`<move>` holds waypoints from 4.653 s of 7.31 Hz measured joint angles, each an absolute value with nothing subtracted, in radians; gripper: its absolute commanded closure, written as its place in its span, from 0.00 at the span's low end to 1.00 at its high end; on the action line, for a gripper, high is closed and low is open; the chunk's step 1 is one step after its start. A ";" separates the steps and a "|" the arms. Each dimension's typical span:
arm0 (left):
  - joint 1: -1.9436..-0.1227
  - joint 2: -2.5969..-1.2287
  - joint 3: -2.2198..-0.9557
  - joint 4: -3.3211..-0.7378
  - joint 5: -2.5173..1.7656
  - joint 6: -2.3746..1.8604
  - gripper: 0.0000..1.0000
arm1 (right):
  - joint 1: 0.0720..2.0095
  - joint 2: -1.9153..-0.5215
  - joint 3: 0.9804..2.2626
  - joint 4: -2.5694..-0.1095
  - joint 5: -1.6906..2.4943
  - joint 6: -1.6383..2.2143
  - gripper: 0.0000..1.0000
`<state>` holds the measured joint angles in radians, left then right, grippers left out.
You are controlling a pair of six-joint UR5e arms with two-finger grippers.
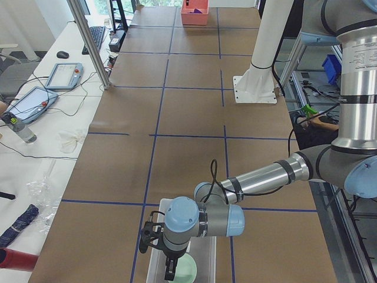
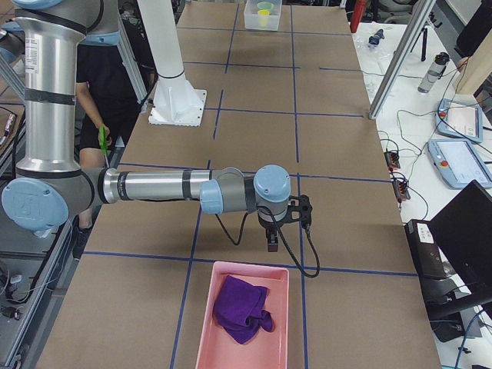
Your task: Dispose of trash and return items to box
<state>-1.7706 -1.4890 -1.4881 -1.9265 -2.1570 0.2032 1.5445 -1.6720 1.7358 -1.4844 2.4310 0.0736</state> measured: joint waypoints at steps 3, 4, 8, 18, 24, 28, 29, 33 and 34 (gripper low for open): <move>-1.751 -1.518 -1.610 -1.920 -2.155 0.203 0.00 | 1.544 -1.670 1.737 -1.484 2.433 0.074 0.00; -1.733 -1.524 -1.640 -1.871 -2.160 0.204 0.00 | 1.544 -1.670 1.736 -1.484 2.433 0.074 0.00; -1.622 -1.549 -1.762 -1.539 -2.200 0.206 0.00 | 1.544 -1.672 1.733 -1.486 2.434 0.074 0.00; -1.586 -1.556 -1.664 -1.536 -2.298 0.202 0.00 | 1.580 -1.701 1.723 -1.487 2.436 0.063 0.00; -1.585 -1.556 -1.660 -1.540 -2.322 0.140 0.00 | 1.592 -1.700 1.724 -1.487 2.434 0.071 0.00; -1.586 -1.556 -1.659 -1.542 -2.332 0.075 0.00 | 1.592 -1.700 1.724 -1.486 2.433 0.075 0.00; -1.586 -1.556 -1.659 -1.542 -2.332 0.074 0.00 | 1.592 -1.700 1.724 -1.486 2.433 0.075 0.00; -1.586 -1.556 -1.659 -1.542 -2.332 0.074 0.00 | 1.592 -1.700 1.724 -1.487 2.434 0.075 0.00; -1.586 -1.557 -1.660 -1.542 -2.332 0.074 0.00 | 1.592 -1.700 1.724 -1.487 2.434 0.075 0.00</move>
<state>-1.5861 -1.5568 -1.6596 -1.5423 -2.3317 0.0736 1.5923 -1.6997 1.7242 -1.4870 2.4344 0.0752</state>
